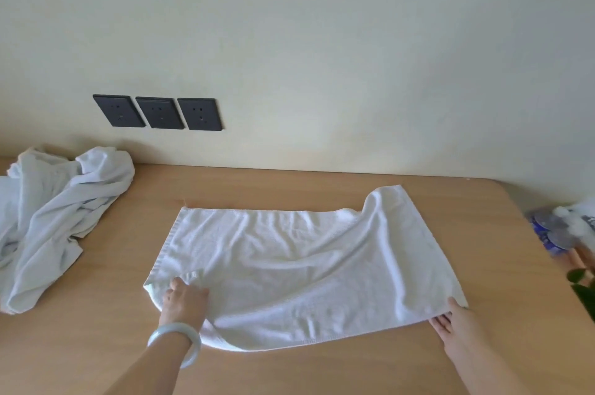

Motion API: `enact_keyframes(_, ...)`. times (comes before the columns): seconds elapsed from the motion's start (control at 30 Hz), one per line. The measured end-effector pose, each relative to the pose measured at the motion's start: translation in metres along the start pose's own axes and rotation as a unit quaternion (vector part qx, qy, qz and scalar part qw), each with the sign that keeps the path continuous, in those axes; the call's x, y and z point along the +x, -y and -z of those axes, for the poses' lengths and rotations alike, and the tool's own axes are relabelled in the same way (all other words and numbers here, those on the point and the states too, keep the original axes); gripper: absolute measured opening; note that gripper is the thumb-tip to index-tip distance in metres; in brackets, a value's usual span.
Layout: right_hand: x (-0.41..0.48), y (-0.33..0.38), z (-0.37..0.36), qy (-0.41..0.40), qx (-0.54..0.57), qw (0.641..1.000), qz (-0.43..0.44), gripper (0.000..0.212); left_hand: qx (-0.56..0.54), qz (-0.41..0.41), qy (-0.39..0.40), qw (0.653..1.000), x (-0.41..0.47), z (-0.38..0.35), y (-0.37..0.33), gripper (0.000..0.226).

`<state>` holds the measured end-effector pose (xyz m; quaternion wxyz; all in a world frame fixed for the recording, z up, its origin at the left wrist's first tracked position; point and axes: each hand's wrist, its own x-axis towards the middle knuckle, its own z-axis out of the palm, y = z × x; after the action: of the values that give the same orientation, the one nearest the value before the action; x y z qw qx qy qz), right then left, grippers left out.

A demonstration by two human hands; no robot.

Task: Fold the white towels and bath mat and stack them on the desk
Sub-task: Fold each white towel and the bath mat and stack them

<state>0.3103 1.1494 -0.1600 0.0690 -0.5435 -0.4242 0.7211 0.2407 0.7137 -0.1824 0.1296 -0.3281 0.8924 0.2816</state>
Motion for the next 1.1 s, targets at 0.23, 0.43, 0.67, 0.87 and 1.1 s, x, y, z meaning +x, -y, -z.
enact_keyframes(0.23,-0.004,0.017,-0.013,-0.028,-0.141,0.975,0.172,0.009,-0.137,-0.042,-0.058,0.988,-0.012,0.026,-0.030,0.013)
enact_keyframes(0.43,-0.110,0.004,-0.092,0.185,-0.366,0.813,0.412,0.006,-0.300,-0.184,0.086,0.932,-0.102,0.014,-0.106,0.010)
enact_keyframes(0.67,-0.160,-0.032,-0.111,0.234,-0.376,0.721,0.532,0.011,-0.421,-0.194,0.164,0.871,-0.166,0.014,-0.130,0.013)
enact_keyframes(0.87,-0.168,-0.030,-0.112,0.250,-0.314,0.812,0.424,0.021,-0.392,-0.218,0.126,0.885,-0.174,0.014,-0.121,0.013)
enact_keyframes(1.1,-0.168,-0.024,-0.114,0.268,-0.264,0.859,0.346,0.019,-0.375,-0.272,0.083,0.882,-0.180,0.017,-0.125,0.024)
